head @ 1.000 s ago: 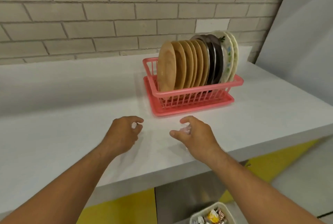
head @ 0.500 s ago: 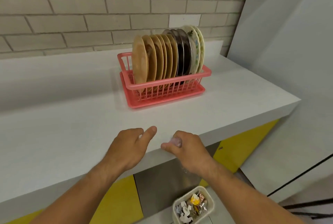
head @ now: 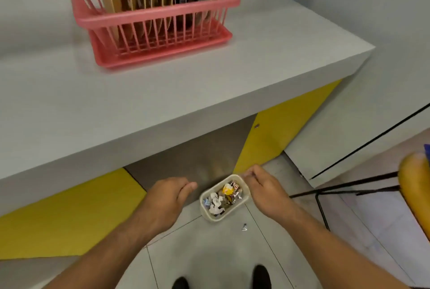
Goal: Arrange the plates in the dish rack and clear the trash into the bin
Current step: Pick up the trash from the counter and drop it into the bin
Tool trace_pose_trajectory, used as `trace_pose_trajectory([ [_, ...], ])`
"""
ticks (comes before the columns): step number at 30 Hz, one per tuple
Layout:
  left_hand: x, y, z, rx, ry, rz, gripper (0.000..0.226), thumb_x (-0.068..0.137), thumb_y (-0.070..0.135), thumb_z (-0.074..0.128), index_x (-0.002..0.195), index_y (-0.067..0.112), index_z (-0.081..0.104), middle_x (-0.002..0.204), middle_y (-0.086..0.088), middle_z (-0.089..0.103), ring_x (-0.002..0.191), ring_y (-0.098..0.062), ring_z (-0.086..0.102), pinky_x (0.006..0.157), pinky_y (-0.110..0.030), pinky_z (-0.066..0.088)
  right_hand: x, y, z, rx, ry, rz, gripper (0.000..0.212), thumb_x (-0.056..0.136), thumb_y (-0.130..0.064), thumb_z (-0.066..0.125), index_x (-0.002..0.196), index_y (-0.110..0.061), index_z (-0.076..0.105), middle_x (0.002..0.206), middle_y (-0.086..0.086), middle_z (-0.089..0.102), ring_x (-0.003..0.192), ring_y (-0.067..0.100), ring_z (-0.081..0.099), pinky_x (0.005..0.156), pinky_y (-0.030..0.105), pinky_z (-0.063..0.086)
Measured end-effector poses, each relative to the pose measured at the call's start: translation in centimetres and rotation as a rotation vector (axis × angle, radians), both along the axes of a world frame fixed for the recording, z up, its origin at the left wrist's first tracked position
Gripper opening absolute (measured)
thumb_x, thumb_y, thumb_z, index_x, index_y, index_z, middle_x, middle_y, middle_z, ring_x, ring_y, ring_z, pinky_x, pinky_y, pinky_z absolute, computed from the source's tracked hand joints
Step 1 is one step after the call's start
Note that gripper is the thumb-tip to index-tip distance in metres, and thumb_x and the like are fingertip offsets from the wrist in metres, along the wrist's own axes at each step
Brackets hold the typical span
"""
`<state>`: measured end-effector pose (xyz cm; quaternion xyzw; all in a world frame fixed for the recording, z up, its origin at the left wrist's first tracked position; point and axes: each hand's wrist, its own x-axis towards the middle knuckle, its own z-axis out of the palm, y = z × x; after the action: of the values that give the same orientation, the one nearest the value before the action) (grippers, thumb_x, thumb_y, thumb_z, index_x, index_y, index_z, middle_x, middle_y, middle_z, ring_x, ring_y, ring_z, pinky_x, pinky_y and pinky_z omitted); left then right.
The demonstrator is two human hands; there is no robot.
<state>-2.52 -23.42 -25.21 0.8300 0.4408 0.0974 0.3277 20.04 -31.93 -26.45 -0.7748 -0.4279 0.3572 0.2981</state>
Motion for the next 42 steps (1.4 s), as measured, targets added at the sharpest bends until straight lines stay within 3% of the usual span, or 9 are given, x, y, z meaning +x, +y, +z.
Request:
trace_pose_trajectory([
  [6,5.4,-1.9,-11.2,-0.276,0.025,0.193,0.016,0.097,0.022,0.038,0.090,0.017,0.052,0.082,0.002,0.056,0.077,-0.013,0.051,0.069,-0.030,0.039,4.6,-2.7,-14.3,-0.215,0.028,0.045,0.021,0.101,-0.025,0.035,0.085,-0.030,0.049,0.101,0.007,0.055,0.092,0.017,0.050,0.077,0.028,0.036],
  [13,7.4,-4.5,-26.7,-0.528,0.199,0.177,0.024,0.099,0.015,0.033,0.121,0.024,0.036,0.083,0.005,0.050,0.065,-0.007,0.046,0.054,-0.018,0.036,8.0,-0.4,-31.1,-0.346,-0.133,0.237,0.027,0.098,-0.016,0.043,0.124,-0.019,0.051,0.123,0.004,0.048,0.109,0.021,0.053,0.095,0.029,0.043],
  [17,6.7,-4.9,-33.3,-0.461,0.246,0.144,0.030,0.099,0.016,0.036,0.127,0.025,0.032,0.114,0.006,0.053,0.094,-0.005,0.051,0.073,-0.010,0.037,8.4,3.9,-39.1,-0.257,-0.182,0.365,0.028,0.096,-0.016,0.050,0.123,-0.014,0.055,0.118,0.010,0.061,0.106,0.029,0.059,0.087,0.032,0.047],
  [21,6.2,-4.2,-38.5,-0.377,0.218,0.147,0.021,0.096,0.021,0.043,0.116,0.027,0.041,0.105,0.011,0.058,0.095,-0.002,0.054,0.073,-0.002,0.035,8.1,8.2,-45.8,-0.210,-0.195,0.231,0.032,0.090,-0.017,0.057,0.120,-0.020,0.045,0.105,0.012,0.063,0.095,0.031,0.059,0.077,0.035,0.046],
  [24,6.4,-3.6,-41.2,-0.294,0.183,0.143,0.020,0.092,0.018,0.053,0.109,0.029,0.051,0.099,0.012,0.060,0.090,-0.004,0.058,0.071,-0.002,0.037,7.7,9.2,-49.9,-0.329,-0.375,0.401,0.028,0.089,-0.025,0.057,0.115,-0.018,0.048,0.105,0.013,0.061,0.102,0.032,0.056,0.082,0.038,0.043],
  [28,7.5,-2.1,-44.4,-0.186,0.148,0.085,0.025,0.087,0.014,0.064,0.109,0.025,0.066,0.107,0.012,0.049,0.081,-0.003,0.059,0.073,-0.006,0.037,7.8,9.5,-52.2,-0.411,-0.837,0.741,0.037,0.085,-0.044,0.060,0.116,-0.024,0.061,0.119,0.006,0.053,0.116,0.030,0.045,0.094,0.043,0.037],
  [33,11.6,0.5,-47.0,-0.108,0.142,0.068,0.027,0.086,0.017,0.066,0.113,0.023,0.069,0.101,0.006,0.044,0.085,-0.009,0.048,0.077,-0.015,0.034,9.2,9.6,-51.2,-0.516,-0.540,0.806,0.029,0.096,-0.031,0.047,0.110,-0.011,0.063,0.108,0.011,0.062,0.103,0.031,0.059,0.068,0.031,0.037],
  [37,15.7,2.8,-49.7,-0.050,0.214,0.072,0.028,0.088,0.027,0.062,0.116,0.029,0.065,0.107,0.006,0.058,0.106,-0.015,0.047,0.088,-0.023,0.034,10.2,9.5,-49.9,-0.482,-0.391,0.821,0.029,0.099,-0.018,0.041,0.110,-0.002,0.063,0.106,0.017,0.063,0.096,0.032,0.059,0.077,0.033,0.044],
  [42,18.3,2.8,-54.3,-0.121,0.374,0.032,0.017,0.084,0.030,0.066,0.098,0.030,0.058,0.101,-0.001,0.050,0.083,-0.019,0.054,0.079,-0.031,0.047,12.1,8.8,-48.4,-0.308,-0.339,0.611,0.025,0.092,-0.013,0.051,0.114,-0.013,0.064,0.109,0.009,0.063,0.097,0.028,0.058,0.083,0.032,0.049],
])
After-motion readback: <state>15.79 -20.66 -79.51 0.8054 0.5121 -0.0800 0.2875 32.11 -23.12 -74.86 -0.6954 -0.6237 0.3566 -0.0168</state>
